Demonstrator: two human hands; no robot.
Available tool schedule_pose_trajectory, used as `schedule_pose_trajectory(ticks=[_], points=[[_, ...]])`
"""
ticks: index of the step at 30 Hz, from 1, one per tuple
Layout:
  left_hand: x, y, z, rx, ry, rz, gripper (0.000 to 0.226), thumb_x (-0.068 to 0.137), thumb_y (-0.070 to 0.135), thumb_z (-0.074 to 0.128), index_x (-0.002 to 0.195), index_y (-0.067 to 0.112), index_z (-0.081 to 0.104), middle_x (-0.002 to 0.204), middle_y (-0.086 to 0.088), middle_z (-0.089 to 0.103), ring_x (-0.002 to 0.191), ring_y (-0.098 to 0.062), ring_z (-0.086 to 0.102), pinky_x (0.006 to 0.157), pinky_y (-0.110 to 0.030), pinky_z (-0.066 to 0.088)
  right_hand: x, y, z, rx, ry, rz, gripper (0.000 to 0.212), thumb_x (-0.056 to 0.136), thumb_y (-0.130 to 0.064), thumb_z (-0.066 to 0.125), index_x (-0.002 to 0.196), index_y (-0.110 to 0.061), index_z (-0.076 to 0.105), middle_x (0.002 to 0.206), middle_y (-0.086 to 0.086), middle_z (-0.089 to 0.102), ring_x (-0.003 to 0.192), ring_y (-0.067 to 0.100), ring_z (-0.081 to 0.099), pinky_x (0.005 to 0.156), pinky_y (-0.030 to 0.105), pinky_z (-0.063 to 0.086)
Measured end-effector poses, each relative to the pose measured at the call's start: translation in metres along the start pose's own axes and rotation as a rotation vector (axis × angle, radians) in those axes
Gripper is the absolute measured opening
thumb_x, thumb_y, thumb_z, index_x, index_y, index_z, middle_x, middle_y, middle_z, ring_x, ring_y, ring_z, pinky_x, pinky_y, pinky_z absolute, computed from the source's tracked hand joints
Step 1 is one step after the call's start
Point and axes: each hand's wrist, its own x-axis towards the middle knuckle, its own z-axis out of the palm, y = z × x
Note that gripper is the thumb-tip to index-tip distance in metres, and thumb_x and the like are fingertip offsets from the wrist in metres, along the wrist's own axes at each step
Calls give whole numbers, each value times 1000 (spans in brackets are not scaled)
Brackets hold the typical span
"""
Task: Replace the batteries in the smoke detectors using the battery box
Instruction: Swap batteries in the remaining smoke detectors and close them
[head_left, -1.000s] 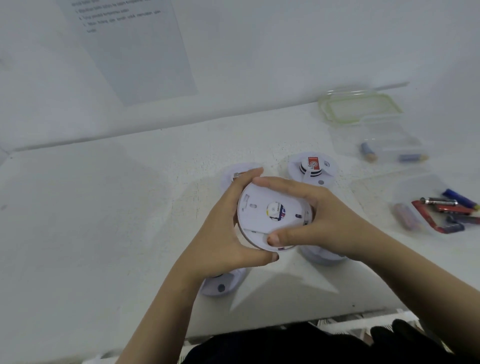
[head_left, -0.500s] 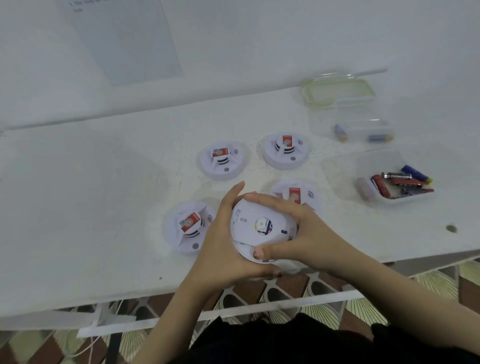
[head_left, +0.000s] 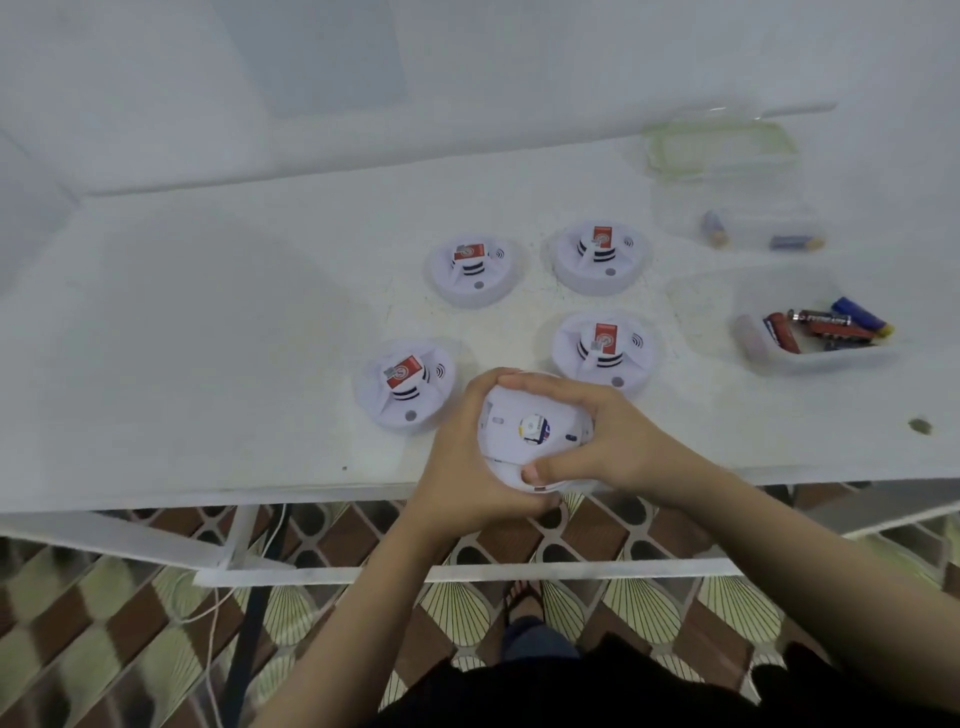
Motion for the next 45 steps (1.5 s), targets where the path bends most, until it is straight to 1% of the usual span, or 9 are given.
schedule_pose_trajectory(ticks=[7, 12, 14, 17, 21, 26, 31, 40, 45], points=[[0, -3, -2, -7, -18, -35, 95, 48, -11, 87, 120, 32, 43, 115, 11, 57, 104, 6, 57, 81, -9, 45, 4, 0, -3, -9, -48, 21, 73, 62, 10, 79, 116, -35, 59, 123, -29, 52, 106, -15, 53, 81, 5, 43], [0, -6, -3, -30, -36, -49, 95, 47, -3, 86, 127, 23, 44, 118, 4, 58, 108, -3, 58, 83, -12, 47, 6, 2, -2, -108, -30, -5, 73, 63, 5, 81, 118, -36, 57, 123, -26, 52, 111, -11, 51, 88, 9, 42], [1, -8, -4, -49, -41, -57, 95, 47, 1, 85, 130, 21, 42, 120, 2, 57, 109, -6, 58, 83, -15, 48, 5, 3, -1, -217, -17, -28, 75, 64, -7, 83, 121, -45, 52, 126, -18, 50, 115, -3, 49, 95, 17, 41], [1, -9, -4, -64, -40, -46, 93, 50, -7, 84, 129, 21, 42, 120, 1, 57, 109, -7, 59, 82, -16, 49, -1, 3, -2, -460, -3, -37, 78, 68, -27, 81, 127, -56, 38, 128, -12, 40, 119, 0, 36, 99, 11, 28], [1, -9, -1, -48, -36, -14, 91, 51, -5, 84, 128, 20, 43, 120, 5, 55, 109, -5, 58, 83, -15, 48, -9, -2, 0, -742, 67, -76, 78, 65, -46, 66, 138, -41, 40, 137, -1, 34, 126, 14, 27, 103, 26, 23], [2, -9, -1, -17, -22, -15, 90, 51, 5, 87, 127, 22, 43, 121, 4, 54, 110, -6, 57, 83, -14, 47, -9, -18, -4, -906, 52, -149, 72, 74, -28, 71, 139, -23, 42, 128, -1, 40, 116, 12, 32, 94, 23, 28], [2, -5, -2, 4, -33, -64, 91, 47, 16, 87, 121, 39, 41, 123, 9, 52, 109, 3, 55, 82, -12, 48, 2, -24, -6, -920, -81, -60, 77, 72, -34, 74, 140, -25, 38, 122, -3, 39, 115, 14, 36, 99, 32, 35], [1, -1, -3, -3, -31, -118, 95, 46, 10, 86, 128, 26, 41, 119, 10, 55, 103, 7, 57, 76, -12, 50, 7, -21, 1, -729, -39, -28, 74, 65, -17, 74, 132, -23, 44, 119, -1, 39, 113, 16, 38, 86, 24, 33], [-2, -5, -1, 22, 4, -127, 101, 42, 17, 89, 131, 27, 41, 121, 8, 58, 107, 0, 59, 83, -18, 51, 10, -28, 7, -934, -47, -77, 69, 66, -27, 71, 128, -17, 43, 116, 0, 40, 108, 16, 39, 82, 28, 40]])
